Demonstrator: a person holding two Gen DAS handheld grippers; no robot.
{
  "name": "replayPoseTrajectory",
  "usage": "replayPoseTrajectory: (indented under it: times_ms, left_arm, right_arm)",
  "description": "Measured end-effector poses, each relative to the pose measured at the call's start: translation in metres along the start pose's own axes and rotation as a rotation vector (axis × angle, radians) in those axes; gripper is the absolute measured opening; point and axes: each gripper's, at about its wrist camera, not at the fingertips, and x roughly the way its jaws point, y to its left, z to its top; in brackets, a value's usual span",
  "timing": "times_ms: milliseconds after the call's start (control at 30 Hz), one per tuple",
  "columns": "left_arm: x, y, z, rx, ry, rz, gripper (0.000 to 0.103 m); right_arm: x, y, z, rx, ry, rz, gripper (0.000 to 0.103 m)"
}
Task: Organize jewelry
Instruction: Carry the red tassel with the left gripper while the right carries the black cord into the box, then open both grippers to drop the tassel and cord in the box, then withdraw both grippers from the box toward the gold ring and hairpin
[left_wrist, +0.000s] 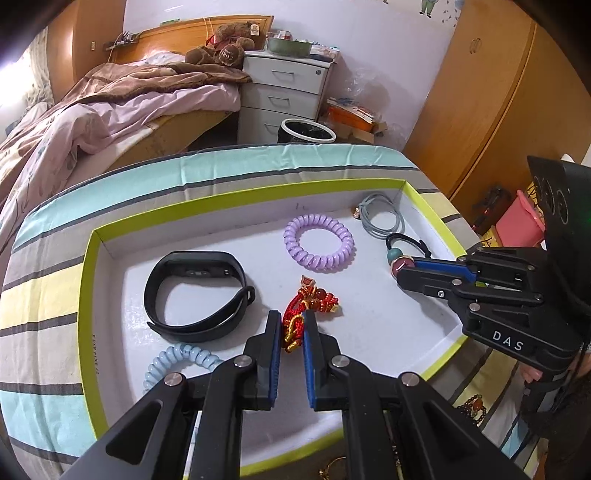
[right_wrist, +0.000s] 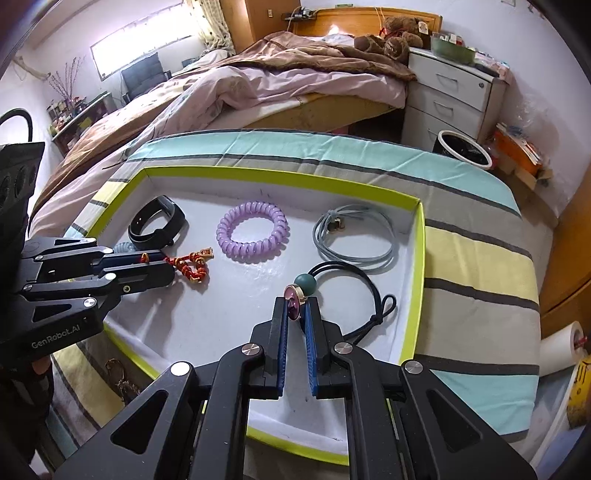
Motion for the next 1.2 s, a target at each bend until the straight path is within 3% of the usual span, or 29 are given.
replayPoseTrajectory:
  times_ms: [333,567,700,1100,1167,1200]
  left_arm:
    - [-0.003,0.001,-0.001,-0.009,-0.001,0.003,0.013]
    - [-0.014,-0.002,-0.004,-0.003,-0.024,-0.008,0.024]
    - [-0.026,-0.004,-0.009,-0.001,-0.046,-0.021,0.04]
    - [-0.079,-0.007,-0.04,-0.014,-0.122,-0.027,0.041]
    - [-0.084,-0.006,-0.048,-0.025,-0.125,-0.032,0.041]
    - [-0.086,-0.005,-0.053,-0.026,-0.123,-0.038,0.042]
  right_arm:
    - [-0.003,0.0,-0.001,0.014,-0.022,-0.002,0.014]
    - [-0.011,0.0,-0.001,0.027,-0.045,0.002,0.017]
    - [-0.021,0.002,-0.003,0.04,-0.066,0.013,0.018]
    - [-0.066,0.015,-0.03,0.039,-0.144,0.073,0.019]
    - [-0.07,0.018,-0.039,0.041,-0.142,0.079,0.023]
    - [-0.072,0.019,-0.045,0.049,-0.142,0.079,0.035]
